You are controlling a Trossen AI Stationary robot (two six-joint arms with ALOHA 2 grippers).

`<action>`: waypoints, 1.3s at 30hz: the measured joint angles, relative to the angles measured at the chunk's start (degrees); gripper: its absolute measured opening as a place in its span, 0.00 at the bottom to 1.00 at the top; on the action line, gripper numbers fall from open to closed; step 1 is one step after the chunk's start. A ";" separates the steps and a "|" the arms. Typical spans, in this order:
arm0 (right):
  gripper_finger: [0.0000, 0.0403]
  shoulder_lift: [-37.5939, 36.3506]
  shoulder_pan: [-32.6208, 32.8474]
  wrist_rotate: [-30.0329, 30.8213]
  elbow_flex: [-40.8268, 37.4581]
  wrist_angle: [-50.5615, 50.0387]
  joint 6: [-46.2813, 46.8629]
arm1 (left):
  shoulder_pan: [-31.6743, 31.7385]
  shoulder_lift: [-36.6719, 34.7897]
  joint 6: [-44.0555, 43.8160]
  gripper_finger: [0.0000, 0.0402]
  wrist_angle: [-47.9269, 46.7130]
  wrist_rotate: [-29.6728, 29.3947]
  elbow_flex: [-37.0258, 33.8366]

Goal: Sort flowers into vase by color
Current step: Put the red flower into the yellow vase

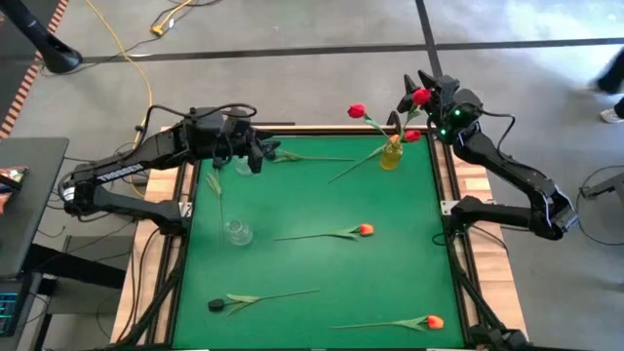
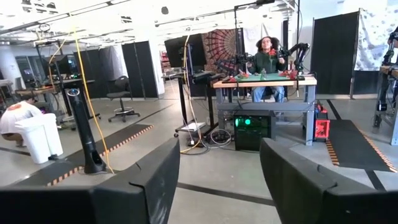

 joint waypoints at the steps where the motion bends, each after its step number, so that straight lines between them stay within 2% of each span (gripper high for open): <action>1: 0.61 0.00 -0.01 0.00 -0.01 0.06 0.01 | -0.01 0.00 -0.09 0.45 -0.01 0.00 0.01; 11: 0.69 0.00 0.00 0.00 0.00 -0.03 0.01 | -0.01 0.00 -0.16 0.45 0.00 0.00 0.00; 27: 0.97 0.02 0.01 0.00 0.01 -3.58 0.01 | 0.00 0.00 -0.21 0.45 -0.01 0.00 0.01; 39: 0.98 0.02 0.01 0.13 -0.01 -3.51 0.28 | -0.01 0.00 -0.25 0.45 -0.01 0.00 0.00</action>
